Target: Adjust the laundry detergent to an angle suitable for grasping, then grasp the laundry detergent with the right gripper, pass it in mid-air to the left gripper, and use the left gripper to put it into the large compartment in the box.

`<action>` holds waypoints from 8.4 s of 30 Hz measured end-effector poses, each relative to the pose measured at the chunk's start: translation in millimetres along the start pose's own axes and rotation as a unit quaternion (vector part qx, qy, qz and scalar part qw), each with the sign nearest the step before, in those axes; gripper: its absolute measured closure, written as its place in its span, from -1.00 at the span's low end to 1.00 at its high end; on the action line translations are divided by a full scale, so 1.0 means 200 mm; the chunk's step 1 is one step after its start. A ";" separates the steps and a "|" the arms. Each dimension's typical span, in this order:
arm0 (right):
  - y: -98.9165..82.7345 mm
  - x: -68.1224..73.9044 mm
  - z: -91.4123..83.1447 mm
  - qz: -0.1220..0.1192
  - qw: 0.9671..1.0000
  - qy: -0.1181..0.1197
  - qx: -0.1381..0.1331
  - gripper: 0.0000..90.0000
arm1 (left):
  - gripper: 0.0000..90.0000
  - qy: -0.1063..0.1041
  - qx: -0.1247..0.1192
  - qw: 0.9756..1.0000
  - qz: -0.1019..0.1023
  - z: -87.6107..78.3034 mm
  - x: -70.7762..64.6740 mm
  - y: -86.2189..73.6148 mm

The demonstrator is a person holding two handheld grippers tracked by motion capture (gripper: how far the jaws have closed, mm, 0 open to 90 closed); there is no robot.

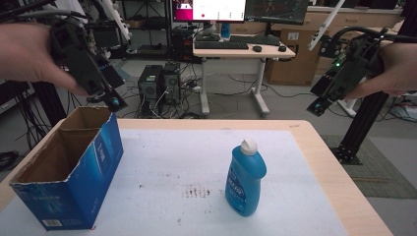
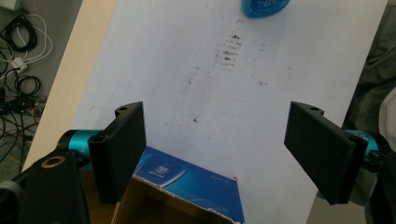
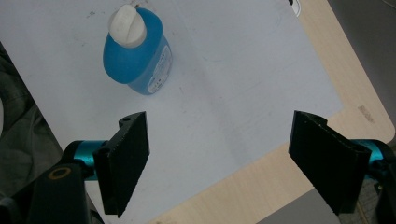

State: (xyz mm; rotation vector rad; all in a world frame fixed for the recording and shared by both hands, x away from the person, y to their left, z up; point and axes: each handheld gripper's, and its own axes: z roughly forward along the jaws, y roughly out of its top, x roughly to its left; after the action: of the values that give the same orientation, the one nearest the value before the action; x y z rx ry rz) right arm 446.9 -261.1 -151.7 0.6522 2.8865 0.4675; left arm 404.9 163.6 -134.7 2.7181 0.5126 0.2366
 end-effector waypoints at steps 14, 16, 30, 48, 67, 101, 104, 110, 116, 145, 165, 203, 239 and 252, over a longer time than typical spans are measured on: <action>0.01 0.00 0.02 0.003 1.000 0.005 -0.004 -0.56 | -0.53 0.001 -0.002 1.000 0.009 0.01 0.00 0.01; 0.01 0.00 0.03 0.001 1.000 0.006 -0.003 -0.56 | -0.53 0.002 0.001 1.000 0.008 0.01 0.00 0.01; 0.01 0.01 0.03 -0.001 1.000 0.006 -0.002 -0.56 | -0.53 0.002 0.001 1.000 0.013 0.01 0.00 0.01; 0.00 0.02 0.04 -0.001 1.000 0.003 0.000 -0.56 | -0.53 0.005 0.002 1.000 0.016 0.02 -0.01 0.01; -0.03 0.05 0.05 0.001 1.000 0.002 -0.004 -0.56 | -0.53 0.006 0.005 1.000 0.023 0.01 -0.04 0.01; -0.22 0.29 0.24 0.048 0.995 -0.003 -0.091 -0.56 | -0.53 -0.003 0.002 0.999 0.046 0.05 -0.09 0.03; -0.23 0.32 0.30 0.052 0.994 -0.004 -0.092 -0.56 | -0.53 -0.003 0.003 0.999 0.044 0.06 -0.09 0.03; -0.23 0.38 0.39 0.063 0.992 -0.003 -0.107 -0.56 | -0.53 -0.005 0.003 0.999 0.045 0.07 -0.09 0.03; -0.22 0.42 0.50 0.071 0.990 -0.002 -0.121 -0.56 | -0.53 -0.007 0.004 0.999 0.049 0.07 -0.09 0.03; -0.12 0.54 0.81 0.109 0.986 -0.027 -0.126 -0.57 | -0.53 -0.008 0.004 0.999 0.049 0.09 -0.10 0.04; -0.11 0.58 0.92 0.131 0.983 -0.041 -0.121 -0.73 | -0.53 -0.009 0.006 0.999 0.053 0.10 -0.10 0.04; -0.12 0.56 0.98 0.181 0.971 -0.066 -0.143 -0.27 | -0.53 -0.011 0.011 0.999 0.050 0.11 -0.11 0.05; -0.12 0.51 0.88 0.120 0.973 -0.003 -0.196 0.02 | -0.53 -0.015 0.009 0.998 0.061 0.10 -0.12 0.06; 0.11 0.51 0.61 -0.036 0.971 0.090 -0.217 0.02 | -0.53 -0.034 -0.007 0.994 0.102 0.08 -0.18 0.16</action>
State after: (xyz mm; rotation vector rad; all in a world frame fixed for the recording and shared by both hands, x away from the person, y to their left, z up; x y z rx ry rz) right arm 390.2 -164.4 -265.6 0.4512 2.8058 1.1555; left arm 385.7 117.9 -139.9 2.7532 0.2131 0.1985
